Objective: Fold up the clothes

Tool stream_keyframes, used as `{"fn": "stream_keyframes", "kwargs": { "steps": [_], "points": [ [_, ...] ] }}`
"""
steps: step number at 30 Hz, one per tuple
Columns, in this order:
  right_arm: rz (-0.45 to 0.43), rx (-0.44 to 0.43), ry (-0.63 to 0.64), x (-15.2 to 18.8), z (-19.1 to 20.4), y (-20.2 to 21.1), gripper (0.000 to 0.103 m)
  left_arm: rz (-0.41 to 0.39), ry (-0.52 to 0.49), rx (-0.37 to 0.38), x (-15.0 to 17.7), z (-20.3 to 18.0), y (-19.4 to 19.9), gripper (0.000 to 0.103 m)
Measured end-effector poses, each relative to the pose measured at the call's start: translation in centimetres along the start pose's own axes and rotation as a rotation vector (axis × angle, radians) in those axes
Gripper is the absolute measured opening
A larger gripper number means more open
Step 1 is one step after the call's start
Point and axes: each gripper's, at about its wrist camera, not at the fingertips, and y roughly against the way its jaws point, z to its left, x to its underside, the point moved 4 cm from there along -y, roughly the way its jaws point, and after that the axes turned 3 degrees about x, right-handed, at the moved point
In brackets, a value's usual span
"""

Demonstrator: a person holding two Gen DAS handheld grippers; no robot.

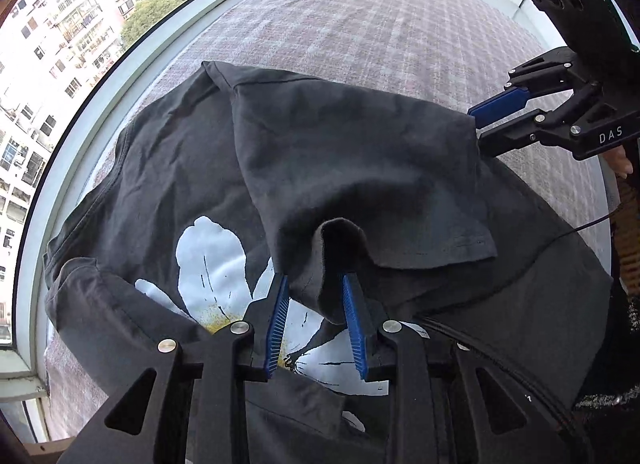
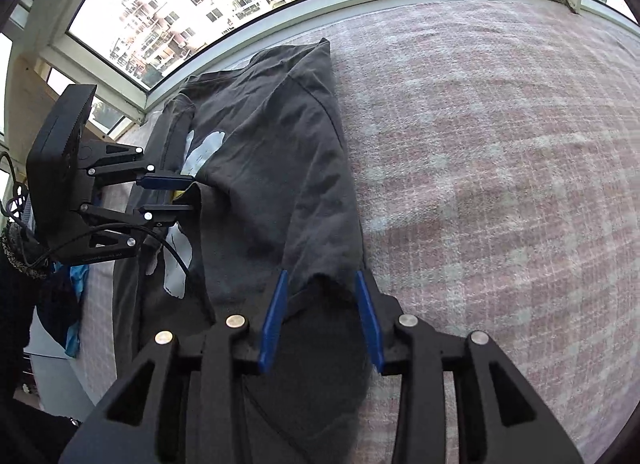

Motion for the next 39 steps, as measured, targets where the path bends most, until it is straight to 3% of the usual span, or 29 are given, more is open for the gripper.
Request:
{"fn": "stream_keyframes", "kwargs": {
  "steps": [1,3,6,9,12,15,19,21,22,25,29,34,37,39],
  "points": [
    [0.007,0.01,-0.004,0.0,-0.3,-0.1,0.035,-0.002,-0.016,-0.024,-0.3,0.0,-0.4,0.025],
    [0.009,0.032,-0.005,-0.7,-0.7,-0.1,0.035,-0.013,-0.021,-0.066,-0.9,0.5,-0.7,0.005],
    [-0.041,0.0,0.01,-4.7,0.4,0.8,0.035,-0.065,0.038,-0.072,-1.2,1.6,0.4,0.005],
    [-0.055,-0.002,0.003,-10.4,1.8,0.0,0.035,-0.096,0.032,-0.076,-0.5,1.4,1.6,0.005],
    [0.01,0.068,-0.025,-15.8,3.5,-3.3,0.035,-0.099,0.035,-0.086,0.1,1.3,1.8,0.005],
    [0.136,0.123,-0.081,-18.5,4.4,-7.3,0.035,-0.101,0.032,-0.088,0.4,1.2,1.7,0.005],
    [0.203,0.23,-0.052,-19.2,4.7,-9.6,0.035,-0.115,0.034,-0.078,0.3,1.5,1.8,0.005],
    [0.213,0.221,-0.023,-19.2,4.6,-9.9,0.026,-0.121,0.026,-0.076,0.4,1.7,1.8,0.005],
    [0.211,0.232,-0.006,-19.2,4.4,-9.8,0.014,-0.124,0.024,-0.076,0.4,1.8,1.8,0.005],
    [0.212,0.246,0.002,-19.1,3.2,-9.5,0.008,-0.136,0.019,-0.074,0.6,2.2,1.9,0.005],
    [0.109,0.231,-0.113,-20.1,0.2,-7.1,0.004,-0.161,0.02,-0.065,0.2,2.8,2.1,0.005],
    [0.006,0.144,-0.267,-21.2,-3.7,-5.2,0.005,-0.221,-0.002,-0.098,-1.6,4.4,3.0,0.005],
    [0.038,0.168,-0.205,-20.8,-2.8,-5.0,0.021,-0.226,0.019,-0.107,-2.9,6.4,2.5,0.005],
    [0.08,0.162,-0.112,-20.1,-0.8,-4.6,0.024,-0.214,0.052,-0.05,-2.7,7.4,2.2,0.004]
  ]
}}
